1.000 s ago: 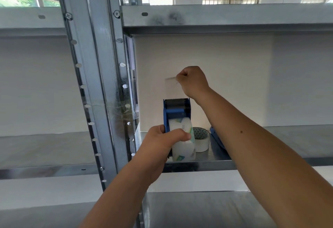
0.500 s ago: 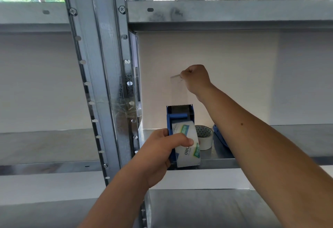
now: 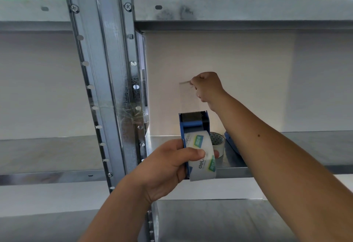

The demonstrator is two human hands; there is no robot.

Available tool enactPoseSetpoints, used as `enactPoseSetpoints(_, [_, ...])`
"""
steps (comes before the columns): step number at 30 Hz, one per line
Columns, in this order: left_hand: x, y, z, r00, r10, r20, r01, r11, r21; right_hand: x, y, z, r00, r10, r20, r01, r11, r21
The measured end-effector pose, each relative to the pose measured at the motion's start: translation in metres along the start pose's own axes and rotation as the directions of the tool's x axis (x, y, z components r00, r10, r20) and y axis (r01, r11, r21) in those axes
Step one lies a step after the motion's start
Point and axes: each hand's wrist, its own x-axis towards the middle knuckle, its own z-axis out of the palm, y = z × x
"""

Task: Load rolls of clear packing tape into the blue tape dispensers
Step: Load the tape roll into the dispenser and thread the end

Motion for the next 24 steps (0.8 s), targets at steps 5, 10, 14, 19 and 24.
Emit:
enactPoseSetpoints(5, [-0.007,0.01,-0.013,0.995,0.087,0.049,-0.084,0.994,-0.072,-0.013,0.012,-0.006,0.979,0.196,0.06,-0.191,0.978,-0.084])
enactPoseSetpoints(10, [-0.013,0.024,-0.018,0.971,0.233,0.058,-0.226,0.968,-0.109,-0.048,0.024,-0.01,0.872,0.345,0.348,-0.325,0.939,-0.116])
enactPoseSetpoints(14, [-0.008,0.032,-0.015,0.958,0.285,0.009,-0.28,0.945,-0.168,-0.073,0.021,-0.014,0.762,0.319,0.563,-0.501,0.841,0.202])
enactPoseSetpoints(19, [-0.001,0.04,-0.006,0.955,0.297,-0.013,-0.292,0.928,-0.231,-0.082,0.034,-0.018,0.786,0.316,0.532,-0.575,0.69,0.44])
enactPoseSetpoints(24, [0.007,0.053,-0.002,0.941,0.311,-0.131,-0.334,0.916,-0.223,-0.103,0.058,-0.015,0.838,0.211,0.503,-0.534,0.503,0.679])
